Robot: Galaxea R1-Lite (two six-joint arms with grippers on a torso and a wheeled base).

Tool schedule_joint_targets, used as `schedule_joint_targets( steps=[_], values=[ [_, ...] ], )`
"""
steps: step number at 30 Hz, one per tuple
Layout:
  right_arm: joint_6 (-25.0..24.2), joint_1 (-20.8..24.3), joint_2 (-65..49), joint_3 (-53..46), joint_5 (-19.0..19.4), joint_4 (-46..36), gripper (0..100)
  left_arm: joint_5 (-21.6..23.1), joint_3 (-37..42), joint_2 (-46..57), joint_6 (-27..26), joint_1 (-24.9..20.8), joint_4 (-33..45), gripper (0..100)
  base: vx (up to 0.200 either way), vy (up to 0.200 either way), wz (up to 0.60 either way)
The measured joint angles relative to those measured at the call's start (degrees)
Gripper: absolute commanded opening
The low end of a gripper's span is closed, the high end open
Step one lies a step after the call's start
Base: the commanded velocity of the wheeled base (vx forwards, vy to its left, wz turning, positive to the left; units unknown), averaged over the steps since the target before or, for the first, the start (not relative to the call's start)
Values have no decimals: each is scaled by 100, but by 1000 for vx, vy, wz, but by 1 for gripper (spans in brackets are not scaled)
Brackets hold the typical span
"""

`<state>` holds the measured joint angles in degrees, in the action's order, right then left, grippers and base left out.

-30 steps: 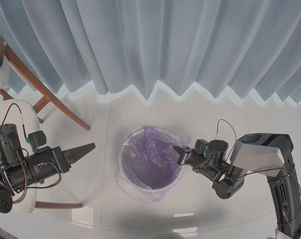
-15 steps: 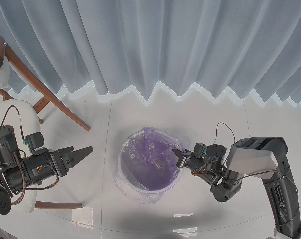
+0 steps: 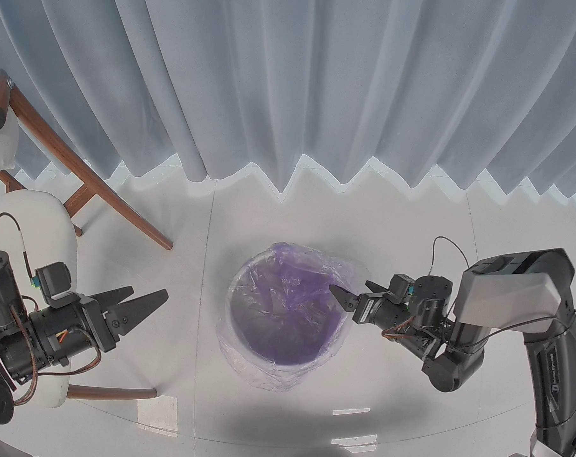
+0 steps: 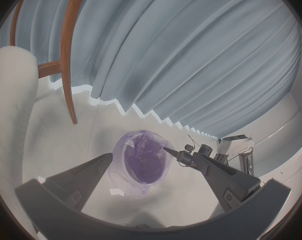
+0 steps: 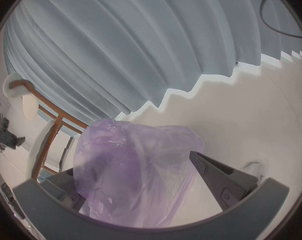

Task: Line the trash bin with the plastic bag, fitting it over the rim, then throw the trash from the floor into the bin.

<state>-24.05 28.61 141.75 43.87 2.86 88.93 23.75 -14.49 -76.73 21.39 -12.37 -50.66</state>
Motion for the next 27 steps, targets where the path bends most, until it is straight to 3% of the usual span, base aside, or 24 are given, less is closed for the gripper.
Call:
schedule_joint_targets(
  steps=[8,13,27],
  values=[
    [-205,-116,-1067,-1513,-33,9,100,30,540,622,30,78,-7,100,0,0,0],
    [-184,-315,-1345,-1908,-93,7,100,41,750,950,37,138,-9,100,0,0,0],
    [-82,-229,-645,-127,-79,-184,100,349,848,1259,6,315,-9,100,0,0,0]
  ],
)
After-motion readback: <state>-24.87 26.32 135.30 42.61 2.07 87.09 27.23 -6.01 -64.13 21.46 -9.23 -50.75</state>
